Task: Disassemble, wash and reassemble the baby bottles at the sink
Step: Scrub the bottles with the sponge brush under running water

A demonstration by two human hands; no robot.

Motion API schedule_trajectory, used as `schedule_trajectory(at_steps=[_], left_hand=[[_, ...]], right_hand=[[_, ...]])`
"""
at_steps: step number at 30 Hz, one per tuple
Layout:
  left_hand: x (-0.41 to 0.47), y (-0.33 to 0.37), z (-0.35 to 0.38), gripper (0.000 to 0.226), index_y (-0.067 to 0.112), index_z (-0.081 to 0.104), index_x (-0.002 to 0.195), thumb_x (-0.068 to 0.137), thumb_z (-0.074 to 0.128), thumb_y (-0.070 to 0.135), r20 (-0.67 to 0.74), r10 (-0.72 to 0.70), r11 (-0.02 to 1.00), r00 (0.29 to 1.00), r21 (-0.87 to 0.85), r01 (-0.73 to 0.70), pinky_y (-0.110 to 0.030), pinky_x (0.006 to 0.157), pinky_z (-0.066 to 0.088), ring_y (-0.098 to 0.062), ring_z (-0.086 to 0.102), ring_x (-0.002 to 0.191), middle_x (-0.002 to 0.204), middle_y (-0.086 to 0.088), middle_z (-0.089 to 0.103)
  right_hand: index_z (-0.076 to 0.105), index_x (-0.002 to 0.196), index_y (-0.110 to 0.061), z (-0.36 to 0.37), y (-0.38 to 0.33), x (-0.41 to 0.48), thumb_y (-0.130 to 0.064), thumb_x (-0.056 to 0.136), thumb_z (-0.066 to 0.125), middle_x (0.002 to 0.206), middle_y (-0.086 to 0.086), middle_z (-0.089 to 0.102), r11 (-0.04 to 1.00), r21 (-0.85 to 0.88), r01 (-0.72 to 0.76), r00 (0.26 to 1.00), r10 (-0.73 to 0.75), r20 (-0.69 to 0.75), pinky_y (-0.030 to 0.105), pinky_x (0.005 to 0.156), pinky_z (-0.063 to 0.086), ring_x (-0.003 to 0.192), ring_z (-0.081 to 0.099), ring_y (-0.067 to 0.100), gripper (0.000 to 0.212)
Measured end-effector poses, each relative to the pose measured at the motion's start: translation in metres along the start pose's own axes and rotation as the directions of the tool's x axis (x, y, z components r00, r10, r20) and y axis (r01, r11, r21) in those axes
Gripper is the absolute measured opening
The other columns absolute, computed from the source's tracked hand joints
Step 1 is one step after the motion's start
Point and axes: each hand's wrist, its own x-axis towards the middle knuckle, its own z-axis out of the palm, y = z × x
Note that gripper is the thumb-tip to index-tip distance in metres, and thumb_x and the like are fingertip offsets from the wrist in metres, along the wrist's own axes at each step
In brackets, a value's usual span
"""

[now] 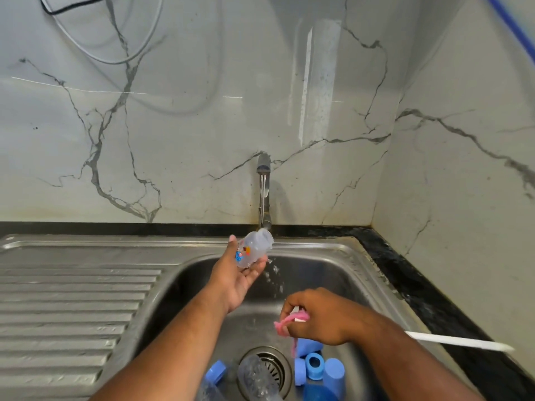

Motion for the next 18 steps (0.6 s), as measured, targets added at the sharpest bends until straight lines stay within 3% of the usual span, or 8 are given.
schedule_trajectory(at_steps=[5, 8, 10, 12, 14, 16, 18], left_hand=[[0.002, 0.003, -0.002, 0.054, 0.003, 0.063, 0.12, 0.091, 0.066, 0.048, -0.009, -0.056, 0.992, 0.998, -0.118, 0.055, -0.033, 0.075, 0.064, -0.026, 0.075, 0.087, 0.107, -0.021, 0.074], [0.006, 0.005, -0.005, 0.065, 0.006, 0.066, 0.115, 0.082, 0.071, 0.062, -0.057, -0.055, 0.998, 0.997, -0.013, 0.054, -0.028, 0.069, 0.055, -0.016, 0.061, 0.072, 0.099, -0.014, 0.068], [0.006, 0.007, -0.008, 0.056, 0.007, 0.067, 0.116, 0.081, 0.077, 0.05, -0.041, -0.021, 0.998, 0.999, 0.052, 0.023, -0.029, 0.071, 0.054, -0.017, 0.062, 0.079, 0.102, -0.014, 0.069], [0.005, 0.008, -0.011, 0.048, 0.009, 0.063, 0.125, 0.083, 0.081, 0.026, 0.015, 0.029, 0.995, 0.999, 0.1, -0.03, -0.032, 0.08, 0.059, -0.023, 0.069, 0.099, 0.115, -0.016, 0.071], [0.006, 0.008, -0.016, 0.052, 0.012, 0.058, 0.132, 0.084, 0.078, 0.007, 0.105, 0.049, 0.979, 0.993, 0.192, -0.069, -0.037, 0.088, 0.06, -0.029, 0.069, 0.111, 0.125, -0.017, 0.067], [0.006, 0.006, -0.018, 0.054, 0.009, 0.056, 0.135, 0.085, 0.076, 0.003, 0.163, 0.053, 0.939, 0.985, 0.327, -0.104, -0.037, 0.091, 0.06, -0.028, 0.07, 0.112, 0.126, -0.017, 0.066], [0.002, 0.005, -0.013, 0.046, 0.008, 0.058, 0.132, 0.089, 0.074, 0.011, 0.187, 0.081, 0.925, 0.979, 0.352, -0.144, -0.038, 0.092, 0.059, -0.027, 0.07, 0.111, 0.123, -0.017, 0.068]], right_hand=[[0.07, 0.105, -0.032, 0.0, -0.001, 0.001, -0.056, 0.089, 0.07, 0.101, -0.014, 0.07, 1.0, -0.003, 0.013, 1.0, -0.013, 0.004, 0.028, 0.082, 0.055, 0.091, 0.064, 0.004, 0.029], [0.07, 0.105, -0.032, 0.0, 0.0, 0.0, -0.055, 0.088, 0.07, 0.102, -0.012, 0.07, 1.0, 0.003, 0.0, 1.0, 0.0, 0.014, 0.028, 0.082, 0.055, 0.092, 0.064, 0.004, 0.028], [0.07, 0.105, -0.033, -0.001, 0.0, 0.0, -0.056, 0.088, 0.07, 0.102, -0.012, 0.071, 1.0, 0.009, -0.009, 1.0, 0.009, 0.014, 0.028, 0.082, 0.055, 0.091, 0.064, 0.004, 0.029], [0.07, 0.104, -0.033, -0.001, 0.002, 0.0, -0.057, 0.087, 0.071, 0.1, -0.014, 0.071, 1.0, 0.019, -0.019, 1.0, 0.018, 0.014, 0.027, 0.081, 0.055, 0.09, 0.064, 0.003, 0.03], [0.07, 0.103, -0.032, -0.001, 0.003, 0.0, -0.057, 0.086, 0.071, 0.099, -0.013, 0.072, 0.999, 0.026, -0.028, 1.0, 0.028, 0.005, 0.025, 0.08, 0.054, 0.089, 0.065, 0.002, 0.03], [0.07, 0.101, -0.032, 0.0, 0.005, 0.001, -0.055, 0.086, 0.072, 0.097, -0.012, 0.073, 0.999, 0.029, -0.042, 0.999, 0.042, -0.016, 0.025, 0.079, 0.055, 0.088, 0.066, 0.003, 0.028], [0.069, 0.103, -0.033, 0.0, 0.007, 0.002, -0.049, 0.085, 0.074, 0.098, -0.012, 0.072, 0.998, 0.024, -0.059, 0.998, 0.06, -0.035, 0.03, 0.083, 0.057, 0.089, 0.067, 0.003, 0.025]])
